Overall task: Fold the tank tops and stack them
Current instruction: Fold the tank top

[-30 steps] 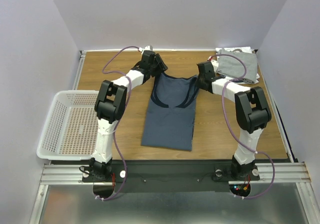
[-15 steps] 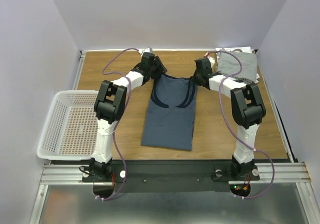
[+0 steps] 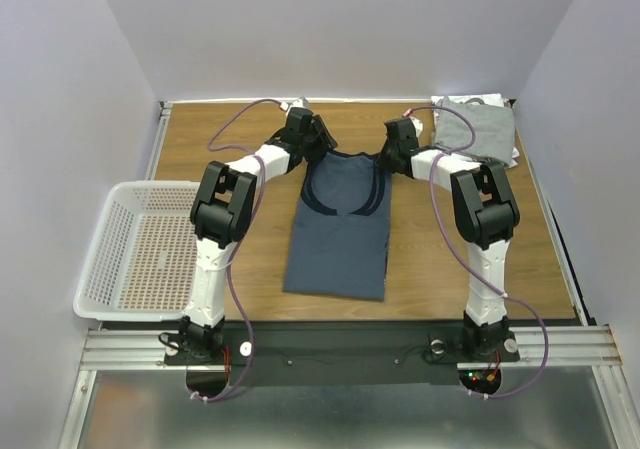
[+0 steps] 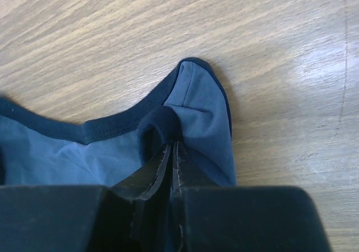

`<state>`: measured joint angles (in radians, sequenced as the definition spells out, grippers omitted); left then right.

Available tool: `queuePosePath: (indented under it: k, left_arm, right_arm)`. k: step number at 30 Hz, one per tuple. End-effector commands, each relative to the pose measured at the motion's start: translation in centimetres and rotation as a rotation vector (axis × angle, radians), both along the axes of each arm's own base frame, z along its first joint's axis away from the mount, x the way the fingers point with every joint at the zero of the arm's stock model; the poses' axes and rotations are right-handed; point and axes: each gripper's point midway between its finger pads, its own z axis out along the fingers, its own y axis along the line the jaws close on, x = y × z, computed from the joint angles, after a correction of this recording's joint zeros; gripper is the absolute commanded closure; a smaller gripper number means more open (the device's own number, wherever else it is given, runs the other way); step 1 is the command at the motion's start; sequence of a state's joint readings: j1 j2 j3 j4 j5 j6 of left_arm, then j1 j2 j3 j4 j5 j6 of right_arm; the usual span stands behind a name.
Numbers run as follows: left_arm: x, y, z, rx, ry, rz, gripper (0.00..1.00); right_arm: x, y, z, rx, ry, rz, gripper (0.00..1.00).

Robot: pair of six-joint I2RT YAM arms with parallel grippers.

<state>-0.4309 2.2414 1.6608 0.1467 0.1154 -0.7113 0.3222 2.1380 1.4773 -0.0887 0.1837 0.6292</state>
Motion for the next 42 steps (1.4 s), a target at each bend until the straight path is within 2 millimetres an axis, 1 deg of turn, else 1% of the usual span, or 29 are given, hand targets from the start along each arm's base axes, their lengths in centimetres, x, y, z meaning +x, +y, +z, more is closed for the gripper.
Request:
queuePosePath:
  k: [1, 4, 5, 6, 7, 8, 9, 10, 11, 13, 17, 19, 20, 22, 23, 25, 27, 28, 29, 31, 32, 34, 36, 37, 39, 40, 41, 42]
  left_arm:
    - [0.7, -0.7, 0.9, -0.013, -0.042, -0.007, 0.40]
    - [0.7, -0.8, 1.1, -0.017, -0.049, -0.014, 0.39]
    - [0.7, -0.8, 1.1, -0.014, -0.049, -0.016, 0.39]
    - [0.7, -0.8, 1.4, -0.014, -0.053, -0.017, 0.38]
    - [0.7, -0.8, 1.6, -0.016, -0.058, -0.017, 0.30]
    - [0.7, -0.8, 2.3, -0.018, -0.069, -0.018, 0.24]
    - [0.6, -0.6, 2.4, -0.018, -0.066, -0.014, 0.22]
    - [0.6, -0.6, 2.8, -0.021, -0.072, -0.014, 0.22]
    - [0.4, -0.6, 3.7, -0.026, -0.085, -0.016, 0.22]
    - [0.1, -0.5, 4.9, -0.035, -0.102, -0.019, 0.22]
    - [-0.5, -0.4, 6.7, -0.050, -0.125, -0.030, 0.22]
    - [-0.9, -0.4, 7.0, -0.056, -0.125, -0.040, 0.22]
    - [-1.0, -0.4, 7.9, -0.063, -0.138, -0.043, 0.22]
    - [-1.4, -0.4, 7.9, -0.067, -0.134, -0.049, 0.22]
    - [-1.6, -0.4, 8.5, -0.071, -0.144, -0.052, 0.22]
    - [-1.9, -0.5, 8.7, -0.079, -0.142, -0.062, 0.22]
    - [-2.4, -0.3, 8.7, -0.081, -0.136, -0.065, 0.22]
    - [-2.8, -0.2, 8.3, -0.080, -0.126, -0.068, 0.22]
    - [-3.0, -0.2, 8.8, -0.083, -0.135, -0.071, 0.22]
    - [-3.7, 0.1, 9.2, -0.086, -0.134, -0.073, 0.23]
    - [-3.9, 0.3, 9.4, -0.084, -0.137, -0.071, 0.23]
    - [-4.5, 1.0, 9.8, -0.078, -0.137, -0.053, 0.23]
    - [-5.5, 2.1, 10.3, -0.065, -0.130, -0.016, 0.23]
    - [-6.4, 3.2, 10.1, -0.046, -0.101, 0.017, 0.23]
    - [-7.7, 4.3, 9.5, -0.023, -0.073, 0.046, 0.23]
    - [-9.0, 5.6, 8.8, 0.002, -0.042, 0.083, 0.23]
    - [-9.8, 6.3, 8.3, 0.022, -0.023, 0.098, 0.23]
    - [-11.0, 7.0, 7.2, 0.040, 0.026, 0.111, 0.23]
  right_arm:
    - [0.9, 0.9, 0.9, 0.030, -0.037, 0.003, 0.88]
    - [0.9, 1.0, 1.4, 0.035, -0.045, 0.007, 0.85]
    - [1.0, 1.1, 2.0, 0.041, -0.057, 0.010, 0.82]
    - [1.0, 1.1, 2.2, 0.045, -0.059, 0.013, 0.81]
    - [1.0, 1.3, 2.6, 0.053, -0.063, 0.018, 0.80]
    - [1.0, 1.3, 3.2, 0.056, -0.073, 0.020, 0.79]
    - [1.0, 1.4, 3.5, 0.060, -0.078, 0.023, 0.78]
    - [1.0, 1.5, 3.7, 0.062, -0.081, 0.026, 0.77]
    - [1.0, 1.4, 4.0, 0.063, -0.086, 0.029, 0.77]
    - [1.0, 1.5, 4.5, 0.068, -0.094, 0.033, 0.77]
    - [0.9, 1.6, 5.0, 0.074, -0.102, 0.038, 0.76]
    - [0.8, 1.7, 5.2, 0.078, -0.104, 0.040, 0.76]
    - [0.8, 1.7, 5.3, 0.078, -0.104, 0.041, 0.76]
    - [0.8, 1.7, 5.5, 0.082, -0.106, 0.043, 0.76]
    - [0.8, 1.7, 5.5, 0.082, -0.107, 0.043, 0.76]
    - [0.9, 1.8, 5.8, 0.085, -0.113, 0.045, 0.76]
    - [0.9, 1.8, 5.9, 0.085, -0.114, 0.047, 0.76]
    - [0.8, 1.9, 6.0, 0.089, -0.115, 0.050, 0.76]
    - [0.8, 1.9, 6.2, 0.092, -0.117, 0.051, 0.76]
    - [0.8, 2.0, 6.4, 0.097, -0.120, 0.057, 0.75]
    - [0.8, 2.1, 6.4, 0.099, -0.119, 0.061, 0.73]
    - [0.7, 2.2, 6.9, 0.100, -0.128, 0.069, 0.72]
    - [0.5, 2.4, 7.2, 0.103, -0.129, 0.086, 0.70]
    - [0.2, 2.4, 8.0, 0.105, -0.141, 0.103, 0.69]
    - [-0.5, 2.3, 8.3, 0.102, -0.141, 0.115, 0.68]
    - [-1.0, 2.4, 9.8, 0.114, -0.161, 0.131, 0.63]
    - [-1.4, 2.5, 10.3, 0.120, -0.165, 0.140, 0.61]
    - [-2.4, 2.4, 9.9, 0.120, -0.136, 0.153, 0.60]
